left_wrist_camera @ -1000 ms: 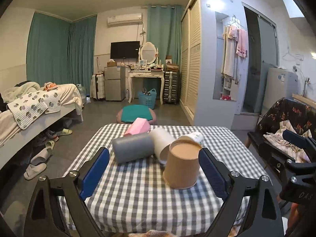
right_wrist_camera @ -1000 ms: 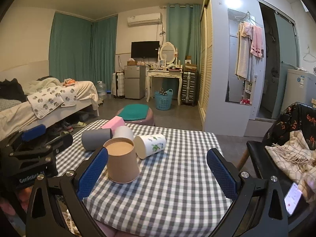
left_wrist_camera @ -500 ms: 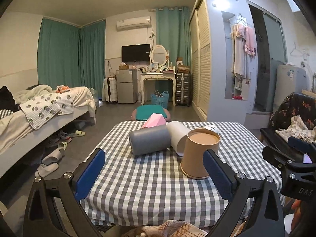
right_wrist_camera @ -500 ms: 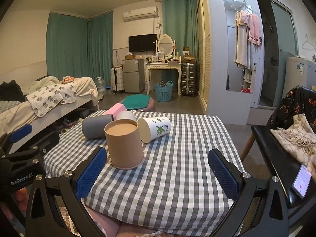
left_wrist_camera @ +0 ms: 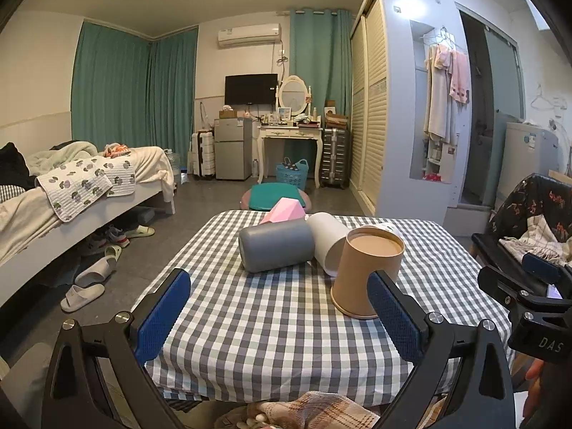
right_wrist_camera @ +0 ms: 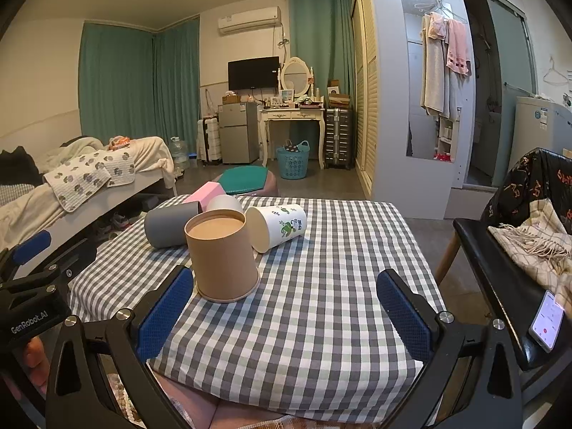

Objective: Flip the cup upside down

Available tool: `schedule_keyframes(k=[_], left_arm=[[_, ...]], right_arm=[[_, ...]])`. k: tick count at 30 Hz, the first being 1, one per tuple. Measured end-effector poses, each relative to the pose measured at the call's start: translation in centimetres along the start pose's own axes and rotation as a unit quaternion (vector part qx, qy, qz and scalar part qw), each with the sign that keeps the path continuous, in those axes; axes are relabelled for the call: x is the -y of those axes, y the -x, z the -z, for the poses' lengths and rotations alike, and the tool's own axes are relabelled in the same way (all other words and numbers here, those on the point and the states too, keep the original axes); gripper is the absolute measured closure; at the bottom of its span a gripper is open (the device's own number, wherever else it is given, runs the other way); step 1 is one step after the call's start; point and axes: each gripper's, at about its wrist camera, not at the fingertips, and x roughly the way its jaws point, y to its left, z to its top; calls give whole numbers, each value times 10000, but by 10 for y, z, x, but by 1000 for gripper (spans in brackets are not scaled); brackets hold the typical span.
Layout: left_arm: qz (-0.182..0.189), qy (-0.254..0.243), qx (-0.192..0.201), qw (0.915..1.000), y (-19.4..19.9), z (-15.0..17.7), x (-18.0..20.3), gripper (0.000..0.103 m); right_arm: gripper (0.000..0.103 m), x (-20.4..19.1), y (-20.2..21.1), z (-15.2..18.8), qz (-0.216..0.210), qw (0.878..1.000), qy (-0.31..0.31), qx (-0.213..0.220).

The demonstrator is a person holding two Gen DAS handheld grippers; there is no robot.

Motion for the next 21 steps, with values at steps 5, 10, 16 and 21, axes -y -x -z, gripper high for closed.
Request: schedule_keyframes(k=[5,10,16,21], left_arm=[[12,-36,-13,10000,0,1,1,1],[35,-52,-40,10000,-1,3,2,1],[29,-51,-47,10000,-1,3,2,1],[43,-50,-46,10000,-1,3,2,1]], right_arm=[[0,-1,-2,2,-3,10000,20,-35],[0,-1,-3,2,-5,10000,30,-47],[0,-1,-5,4,10,10000,41,-78],[0,-1,-6,3,3,9999,57,-88]])
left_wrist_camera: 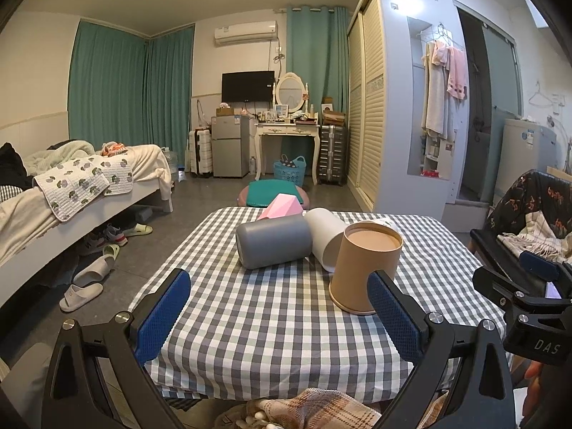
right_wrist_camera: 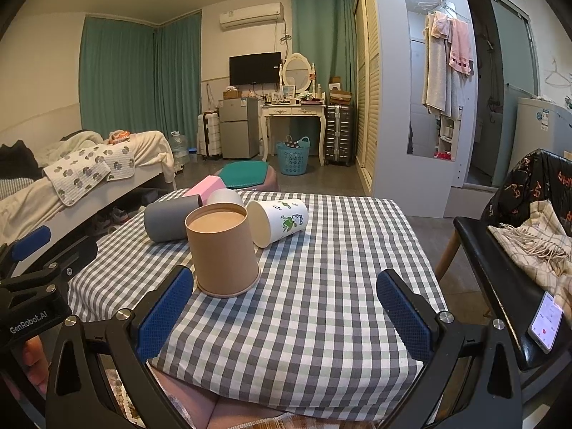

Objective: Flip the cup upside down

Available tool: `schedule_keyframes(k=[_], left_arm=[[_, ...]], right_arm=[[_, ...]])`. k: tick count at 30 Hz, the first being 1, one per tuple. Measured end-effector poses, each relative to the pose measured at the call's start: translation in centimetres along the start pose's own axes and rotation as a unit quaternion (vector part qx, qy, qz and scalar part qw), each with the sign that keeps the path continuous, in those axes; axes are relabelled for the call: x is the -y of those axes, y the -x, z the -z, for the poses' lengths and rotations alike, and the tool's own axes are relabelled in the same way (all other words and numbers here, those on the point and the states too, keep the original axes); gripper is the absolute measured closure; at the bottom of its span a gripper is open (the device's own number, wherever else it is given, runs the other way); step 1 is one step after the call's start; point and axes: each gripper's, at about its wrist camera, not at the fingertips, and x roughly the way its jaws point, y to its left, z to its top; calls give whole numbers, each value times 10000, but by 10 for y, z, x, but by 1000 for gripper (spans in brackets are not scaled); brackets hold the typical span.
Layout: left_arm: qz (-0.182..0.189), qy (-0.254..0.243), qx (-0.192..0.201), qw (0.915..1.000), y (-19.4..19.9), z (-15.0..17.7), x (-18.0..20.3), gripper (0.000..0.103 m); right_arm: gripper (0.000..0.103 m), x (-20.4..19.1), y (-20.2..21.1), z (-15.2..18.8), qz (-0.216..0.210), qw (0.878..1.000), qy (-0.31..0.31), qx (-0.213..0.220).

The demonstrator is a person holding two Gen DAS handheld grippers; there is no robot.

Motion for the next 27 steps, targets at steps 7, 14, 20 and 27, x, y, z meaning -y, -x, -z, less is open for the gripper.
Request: schedule_keyframes(k=[7,14,20,27], left_arm=[[4,8,1,10000,0,0,0,1],[8,24,-3,10000,0,2,0,1],[8,15,-3,10000,0,1,0,1],[14,17,-15,10000,0,2,0,1]], right_arm=[[0,0,-1,0,-12,10000,21,-12],[0,-1,-1,0,-16,10000,18,-6],[0,-1,-1,0,-19,10000,24,-9],[0,-3,-2,1,-28,10000,46,-39]])
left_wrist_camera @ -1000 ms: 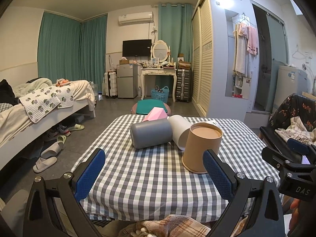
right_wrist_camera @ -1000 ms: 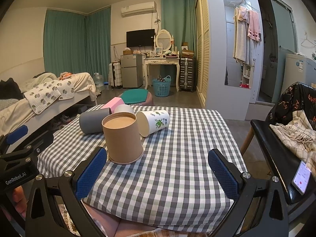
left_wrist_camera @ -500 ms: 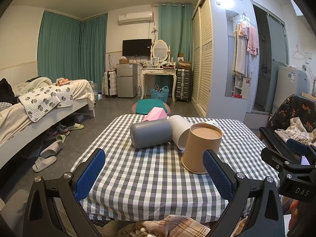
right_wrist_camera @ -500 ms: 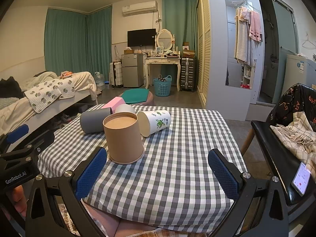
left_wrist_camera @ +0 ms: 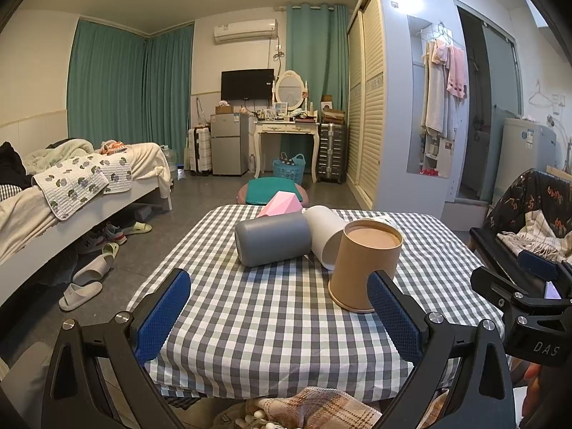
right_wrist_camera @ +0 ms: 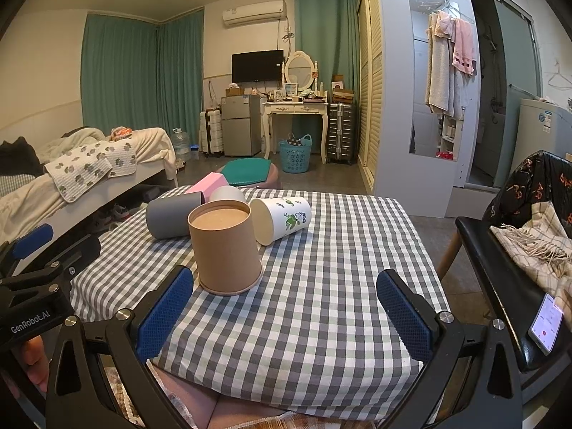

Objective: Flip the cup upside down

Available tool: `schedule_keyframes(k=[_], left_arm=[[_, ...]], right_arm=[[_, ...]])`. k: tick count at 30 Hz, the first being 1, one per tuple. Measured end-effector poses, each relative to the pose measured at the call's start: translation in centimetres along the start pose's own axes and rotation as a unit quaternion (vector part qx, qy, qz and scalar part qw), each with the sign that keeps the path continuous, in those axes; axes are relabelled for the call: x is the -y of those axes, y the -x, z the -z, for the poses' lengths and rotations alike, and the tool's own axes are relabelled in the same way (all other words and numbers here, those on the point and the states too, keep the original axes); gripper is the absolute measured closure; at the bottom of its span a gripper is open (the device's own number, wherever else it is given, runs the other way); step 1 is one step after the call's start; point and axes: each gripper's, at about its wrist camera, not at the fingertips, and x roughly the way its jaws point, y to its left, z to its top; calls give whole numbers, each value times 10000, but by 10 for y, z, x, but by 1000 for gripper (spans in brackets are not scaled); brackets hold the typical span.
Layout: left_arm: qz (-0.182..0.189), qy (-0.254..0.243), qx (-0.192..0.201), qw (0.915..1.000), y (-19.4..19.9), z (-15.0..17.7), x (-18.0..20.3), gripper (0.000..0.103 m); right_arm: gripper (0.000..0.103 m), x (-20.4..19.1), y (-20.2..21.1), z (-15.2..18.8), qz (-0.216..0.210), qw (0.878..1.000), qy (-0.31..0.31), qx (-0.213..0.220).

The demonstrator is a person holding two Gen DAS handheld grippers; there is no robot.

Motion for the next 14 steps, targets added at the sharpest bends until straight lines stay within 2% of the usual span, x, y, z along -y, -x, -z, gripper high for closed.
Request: schedule_keyframes(k=[14], left_arm=[[-55,54,17,10000,-2,5,-3,1]], right_arm=[[0,-2,-1,0,-2,10000,9,-33]])
